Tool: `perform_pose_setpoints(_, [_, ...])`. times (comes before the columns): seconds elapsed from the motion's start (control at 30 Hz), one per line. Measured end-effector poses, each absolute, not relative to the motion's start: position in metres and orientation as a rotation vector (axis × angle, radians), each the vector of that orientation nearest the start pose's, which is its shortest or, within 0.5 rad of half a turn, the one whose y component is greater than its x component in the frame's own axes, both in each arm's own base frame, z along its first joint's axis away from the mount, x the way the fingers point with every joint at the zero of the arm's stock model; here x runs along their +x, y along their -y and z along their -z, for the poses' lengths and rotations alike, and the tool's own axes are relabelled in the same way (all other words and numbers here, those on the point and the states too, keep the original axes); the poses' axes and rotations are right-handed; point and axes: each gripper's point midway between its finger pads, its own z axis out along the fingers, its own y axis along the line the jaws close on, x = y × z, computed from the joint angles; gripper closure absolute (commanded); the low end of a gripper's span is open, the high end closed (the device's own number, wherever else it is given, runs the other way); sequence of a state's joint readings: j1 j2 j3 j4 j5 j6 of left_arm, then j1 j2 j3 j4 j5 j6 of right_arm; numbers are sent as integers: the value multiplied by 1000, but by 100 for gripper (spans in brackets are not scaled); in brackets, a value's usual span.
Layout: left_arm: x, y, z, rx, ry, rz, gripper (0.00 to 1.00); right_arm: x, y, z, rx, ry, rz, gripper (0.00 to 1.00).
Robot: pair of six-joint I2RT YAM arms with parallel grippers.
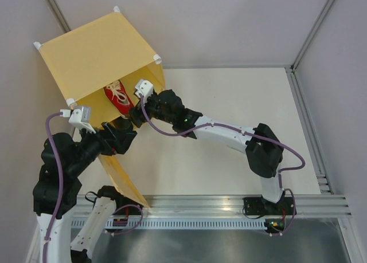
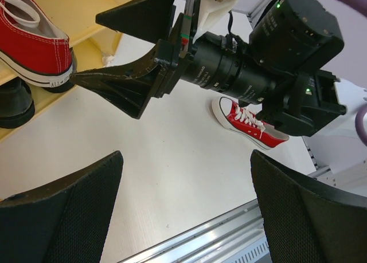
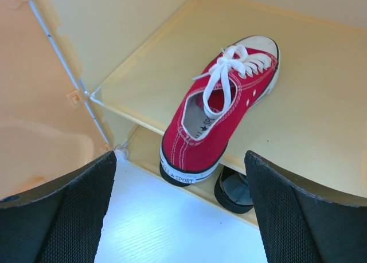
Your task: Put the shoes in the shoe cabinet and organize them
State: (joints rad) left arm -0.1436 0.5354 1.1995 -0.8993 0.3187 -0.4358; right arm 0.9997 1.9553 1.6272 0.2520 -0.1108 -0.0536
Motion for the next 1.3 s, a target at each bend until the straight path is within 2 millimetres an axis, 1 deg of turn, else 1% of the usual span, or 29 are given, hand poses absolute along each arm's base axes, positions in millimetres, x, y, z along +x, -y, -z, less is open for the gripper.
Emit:
perform_pose_setpoints(0.1, [157, 95, -355, -38, -1851, 696, 5, 321, -524, -261, -890, -1473, -802, 4])
perform_pose_setpoints(0.2, [158, 95, -354, -40, -1857, 696, 5, 325, -524, -250, -849, -1498, -807, 3])
perform_pose_setpoints(0.37, [161, 95, -353, -44, -1868, 692, 5, 331, -532, -242, -791, -1498, -828, 3])
perform_pose_setpoints(0.43, [162, 95, -353, -45, -1872, 692, 5, 332, -536, -234, -780, -1504, -836, 4])
perform_pose_setpoints(0.6, [163, 95, -352, -48, -1880, 691, 5, 338, -546, -203, -730, -1557, -827, 8])
perform_pose_setpoints(0.7, [163, 95, -352, -49, -1881, 691, 5, 343, -550, -188, -701, -1584, -819, 12])
perform_pose_setpoints(0.73, [163, 95, -352, -48, -1881, 691, 5, 345, -552, -186, -693, -1586, -817, 19])
perform_pose_setpoints(0.8, [163, 95, -352, -49, -1881, 691, 5, 346, -555, -182, -688, -1585, -815, 26])
perform_pose_setpoints(0.83, [163, 95, -352, -49, -1882, 691, 5, 347, -557, -182, -685, -1581, -819, 36])
perform_pose_setpoints(0.9, [163, 95, -352, -49, -1882, 690, 5, 348, -559, -183, -684, -1573, -820, 48])
perform_pose_setpoints(0.93, [163, 95, -352, -49, -1883, 690, 5, 347, -560, -184, -685, -1569, -816, 59])
perform_pose_setpoints(1.0, [163, 95, -352, -50, -1884, 689, 5, 348, -561, -187, -689, -1559, -809, 67])
perform_pose_setpoints(1.03, [163, 95, -352, -49, -1884, 690, 5, 349, -562, -189, -687, -1555, -808, 74])
perform_pose_setpoints(1.1, [163, 95, -352, -49, -1884, 690, 5, 350, -563, -193, -690, -1547, -805, 81])
perform_pose_setpoints(1.13, [163, 95, -352, -49, -1884, 690, 4, 350, -564, -196, -689, -1541, -805, 86])
perform_pose_setpoints(1.3, [163, 95, -352, -49, -1884, 690, 4, 353, -567, -209, -689, -1518, -804, 90])
